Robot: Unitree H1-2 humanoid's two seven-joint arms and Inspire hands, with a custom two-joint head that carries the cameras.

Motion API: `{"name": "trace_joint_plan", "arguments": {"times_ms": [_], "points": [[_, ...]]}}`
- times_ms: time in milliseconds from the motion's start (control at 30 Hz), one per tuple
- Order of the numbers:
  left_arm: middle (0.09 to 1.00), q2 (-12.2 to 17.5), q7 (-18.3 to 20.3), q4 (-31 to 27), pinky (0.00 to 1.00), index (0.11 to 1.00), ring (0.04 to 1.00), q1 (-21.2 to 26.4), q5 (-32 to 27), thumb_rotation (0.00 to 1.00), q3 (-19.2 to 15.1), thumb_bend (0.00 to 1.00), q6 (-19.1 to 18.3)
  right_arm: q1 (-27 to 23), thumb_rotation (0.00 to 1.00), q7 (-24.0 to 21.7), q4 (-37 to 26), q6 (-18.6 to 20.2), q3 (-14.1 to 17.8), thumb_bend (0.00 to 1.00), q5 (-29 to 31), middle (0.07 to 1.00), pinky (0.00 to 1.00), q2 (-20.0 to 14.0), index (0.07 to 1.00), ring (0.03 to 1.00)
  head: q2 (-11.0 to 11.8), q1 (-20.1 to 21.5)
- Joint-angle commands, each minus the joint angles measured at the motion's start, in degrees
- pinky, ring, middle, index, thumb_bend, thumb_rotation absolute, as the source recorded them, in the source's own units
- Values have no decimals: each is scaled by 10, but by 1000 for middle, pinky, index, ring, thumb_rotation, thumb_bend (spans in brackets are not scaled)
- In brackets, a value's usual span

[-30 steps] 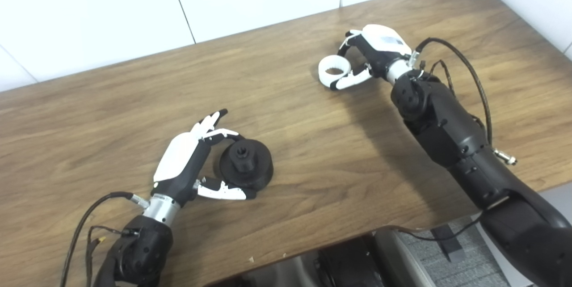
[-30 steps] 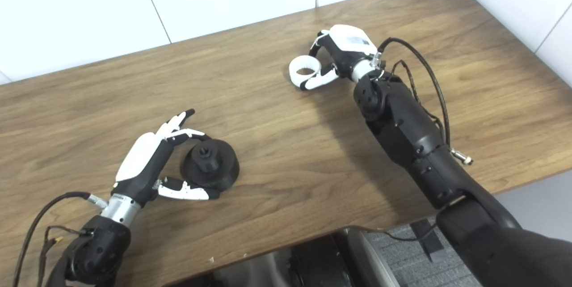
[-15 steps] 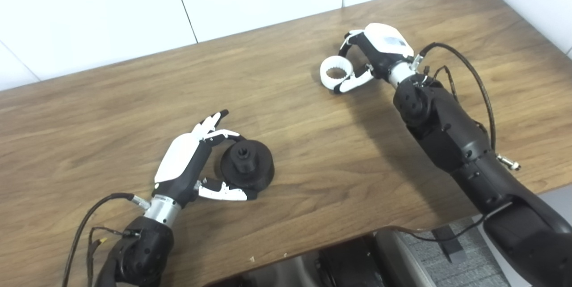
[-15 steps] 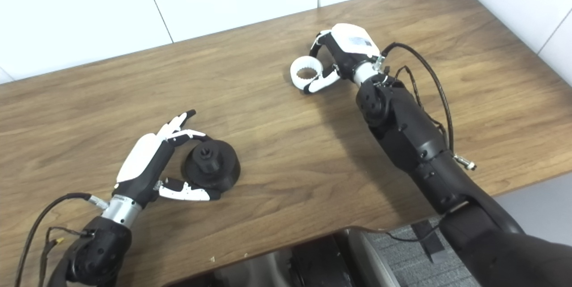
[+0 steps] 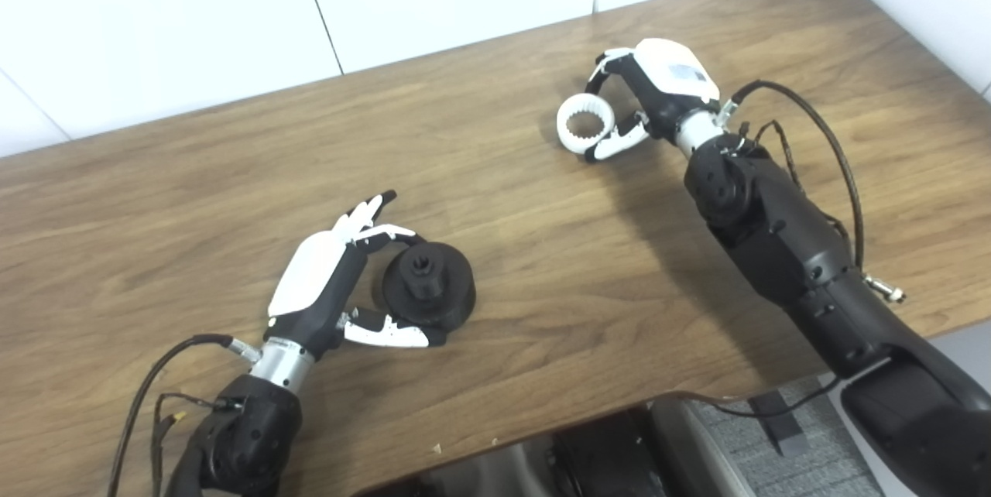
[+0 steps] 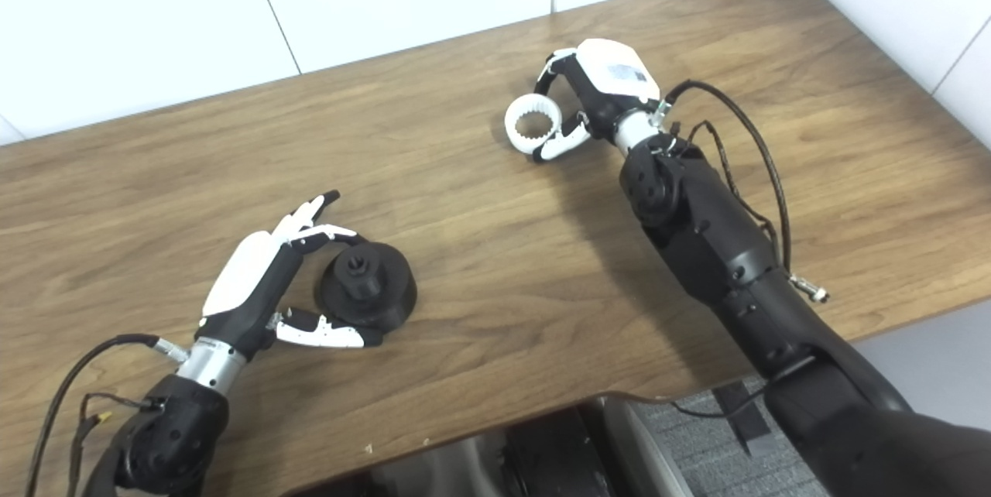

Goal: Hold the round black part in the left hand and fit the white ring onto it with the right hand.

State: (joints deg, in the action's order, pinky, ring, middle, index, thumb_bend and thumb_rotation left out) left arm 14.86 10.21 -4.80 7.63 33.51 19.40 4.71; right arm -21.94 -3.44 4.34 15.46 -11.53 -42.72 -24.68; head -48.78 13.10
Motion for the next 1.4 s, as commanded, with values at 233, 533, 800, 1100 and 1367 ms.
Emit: {"name": "trace_joint_plan", "arguments": {"times_ms": [233,533,800,1100,1367], "points": [[1000,2,1,-3,1000,606,1000,9,13,329,-1,966,-3,-14,154,20,-63,-25,16,520,1,844,865,-4,489,881,-2,-6],[1000,1,-1,0,1000,605,1000,12,14,318,-3,968,-3,-11,156,15,-90,-31,20,522,7,841,838,0,489,870,-3,-12],[1000,-2,-3,4,1000,602,1000,16,15,330,-4,964,-4,-4,154,-3,-132,-26,19,522,15,842,842,6,489,868,-5,-20],[1000,-5,-7,10,1000,602,1000,20,19,316,-4,961,-2,12,156,-21,-177,-34,16,521,36,839,783,22,489,857,-5,-31],[1000,-10,-9,12,1000,603,1000,22,21,312,-2,964,-4,41,157,-40,-222,-34,12,520,51,840,737,35,490,854,-5,-53]]}}
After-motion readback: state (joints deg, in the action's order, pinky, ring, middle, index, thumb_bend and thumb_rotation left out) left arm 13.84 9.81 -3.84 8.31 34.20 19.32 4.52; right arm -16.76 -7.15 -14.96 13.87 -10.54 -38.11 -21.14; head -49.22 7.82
